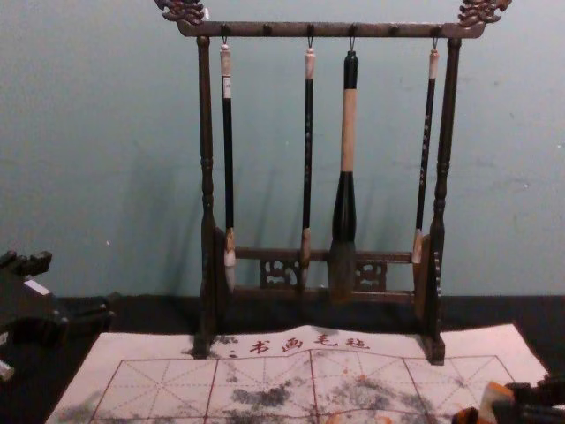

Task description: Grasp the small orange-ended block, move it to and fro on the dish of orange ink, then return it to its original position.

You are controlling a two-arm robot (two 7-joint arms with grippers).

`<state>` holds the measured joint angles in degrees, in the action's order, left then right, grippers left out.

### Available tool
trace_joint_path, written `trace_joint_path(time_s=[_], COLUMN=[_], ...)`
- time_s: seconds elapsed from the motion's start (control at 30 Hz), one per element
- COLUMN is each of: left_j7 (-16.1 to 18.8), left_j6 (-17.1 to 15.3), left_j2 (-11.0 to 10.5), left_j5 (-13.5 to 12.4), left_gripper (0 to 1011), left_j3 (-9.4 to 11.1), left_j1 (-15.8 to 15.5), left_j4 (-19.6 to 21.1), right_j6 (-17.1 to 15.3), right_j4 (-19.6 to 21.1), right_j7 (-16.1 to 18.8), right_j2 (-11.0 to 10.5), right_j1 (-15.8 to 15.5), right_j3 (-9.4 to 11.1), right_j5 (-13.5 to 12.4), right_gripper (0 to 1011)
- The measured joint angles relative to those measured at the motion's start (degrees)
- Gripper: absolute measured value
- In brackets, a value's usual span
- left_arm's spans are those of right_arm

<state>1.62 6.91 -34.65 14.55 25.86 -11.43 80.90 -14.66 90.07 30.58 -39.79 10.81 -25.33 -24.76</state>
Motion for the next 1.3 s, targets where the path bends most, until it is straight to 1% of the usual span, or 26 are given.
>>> trace_joint_path(time_s=[0.03, 0.23, 0.27, 0.3, 0.4, 0.6, 0.63, 0.7, 0.73, 0.77, 0.87, 0.9, 1.0, 1.17, 1.23, 1.3], left_j7=[0.0, 0.0, 0.0, 0.0, 0.0, 0.0, 0.0, 0.0, 0.0, 0.0, 0.0, 0.0, 0.0, 0.0, 0.0, 0.0], left_j6=[0.0, 0.0, 0.0, 0.0, 0.0, 0.0, 0.0, 0.0, 0.0, 0.0, 0.0, 0.0, 0.0, 0.0, 0.0, 0.0], left_j2=[0.0, 0.0, 0.0, 0.0, 0.0, 0.0, 0.0, 0.0, 0.0, 0.0, 0.0, 0.0, 0.0, 0.0, 0.0, 0.0], left_j5=[0.0, 0.0, 0.0, 0.0, 0.0, 0.0, 0.0, 0.0, 0.0, 0.0, 0.0, 0.0, 0.0, 0.0, 0.0, 0.0], left_gripper=[1001, 1001, 1001, 1001, 1001, 1001, 1001, 1001, 1001, 1001, 1001, 1001, 1001, 1001, 1002, 1001], left_j3=[0.0, 0.0, 0.0, 0.0, 0.0, 0.0, 0.0, 0.0, 0.0, 0.0, 0.0, 0.0, 0.0, 0.0, 0.0, 0.0], left_j1=[0.0, 0.0, -0.01, 0.0, 0.0, 0.0, 0.0, 0.0, 0.0, 0.0, 0.0, 0.0, 0.0, 0.0, 0.0, 0.0], left_j4=[0.0, 0.0, -0.01, 0.0, 0.0, 0.0, 0.0, 0.0, 0.0, 0.0, 0.0, 0.0, 0.0, 0.0, 0.0, 0.0], right_j6=[0.0, 0.0, 0.0, 0.0, 0.0, 0.0, 0.0, 0.0, 0.0, 0.0, 0.0, 0.0, 0.18, 1.79, 3.2, 3.95], right_j4=[0.0, 0.0, 0.0, 0.0, 0.0, -0.01, 0.0, 0.0, -0.01, -0.01, 0.0, 0.0, 0.01, 0.68, 1.32, 1.66], right_j7=[0.0, 0.0, 0.0, 0.0, 0.0, 0.0, 0.0, 0.0, 0.0, 0.0, 0.0, 0.0, -0.13, -1.18, -2.19, -3.07], right_j2=[0.0, 0.0, 0.0, 0.0, 0.0, 0.0, 0.0, 0.0, 0.0, 0.0, 0.0, 0.0, 0.08, 0.68, 1.35, 1.84], right_j1=[0.0, 0.0, 0.0, 0.0, 0.0, 0.0, 0.0, 0.0, 0.0, 0.0, 0.0, 0.0, -0.08, -0.65, -1.06, -1.35], right_j3=[0.0, 0.0, 0.0, 0.0, 0.0, 0.0, 0.0, 0.0, 0.0, 0.0, 0.0, 0.0, 0.09, 1.32, 2.66, 3.58], right_j5=[0.0, -0.02, -0.02, -0.02, -0.02, -0.02, -0.02, -0.03, -0.02, -0.03, -0.02, -0.02, 0.0, -0.18, -0.7, -1.05], right_gripper=[209, 385, 447, 447, 567, 729, 787, 841, 841, 892, 958, 1000, 1000, 1000, 1002, 1002])
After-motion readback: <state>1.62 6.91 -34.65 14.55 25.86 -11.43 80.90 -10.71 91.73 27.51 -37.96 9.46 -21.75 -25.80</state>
